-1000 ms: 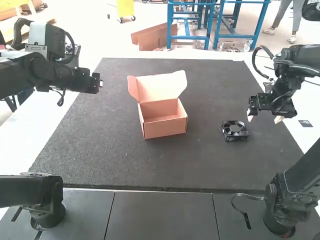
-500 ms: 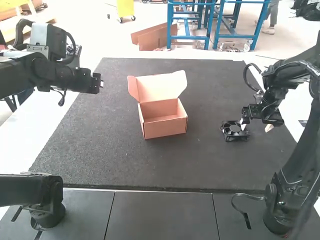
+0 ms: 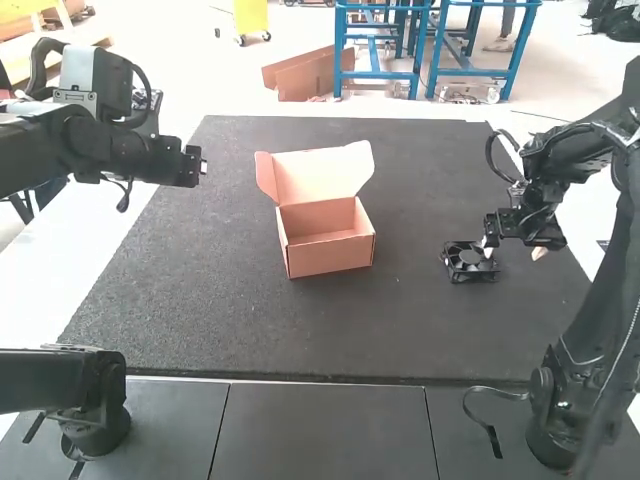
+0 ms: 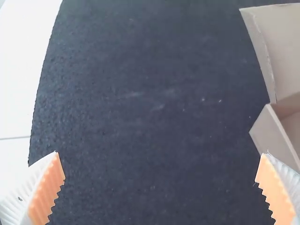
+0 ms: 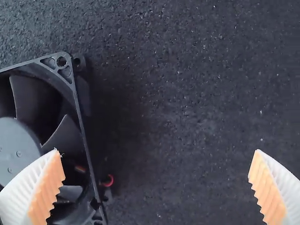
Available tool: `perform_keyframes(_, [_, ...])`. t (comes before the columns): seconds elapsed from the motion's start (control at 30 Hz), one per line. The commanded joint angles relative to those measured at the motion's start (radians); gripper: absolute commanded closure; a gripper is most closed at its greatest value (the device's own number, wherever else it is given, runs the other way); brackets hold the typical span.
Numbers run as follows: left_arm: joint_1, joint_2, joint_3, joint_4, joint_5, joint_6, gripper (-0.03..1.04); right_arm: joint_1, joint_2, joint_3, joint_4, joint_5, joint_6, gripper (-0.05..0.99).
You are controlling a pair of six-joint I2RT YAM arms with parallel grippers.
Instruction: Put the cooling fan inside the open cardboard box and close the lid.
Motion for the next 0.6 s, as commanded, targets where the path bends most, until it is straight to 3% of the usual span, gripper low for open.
perform_keyframes(0.0, [0.007,0.0,0.034,0.009,0.009,-0.009,0.04,-0.013,0.02,0.025,-0.003,0.018,0.006,0.03])
perform_keyframes(0.27, [0.007,0.0,0.04,0.006,0.009,-0.009,0.04,-0.013,0.04,0.002,-0.002,0.016,0.006,0.07])
perform_keyframes(0.33, [0.007,0.0,0.047,0.005,0.009,-0.009,0.04,-0.012,0.045,-0.006,-0.002,0.005,0.007,0.2])
perform_keyframes(0.5, [0.007,0.0,0.064,-0.003,0.009,-0.009,0.04,-0.012,0.06,-0.024,-0.003,-0.056,0.009,0.7])
perform_keyframes(0.57, [0.007,0.0,0.068,-0.009,0.009,-0.009,0.04,-0.012,0.066,-0.032,-0.003,-0.071,0.01,0.81])
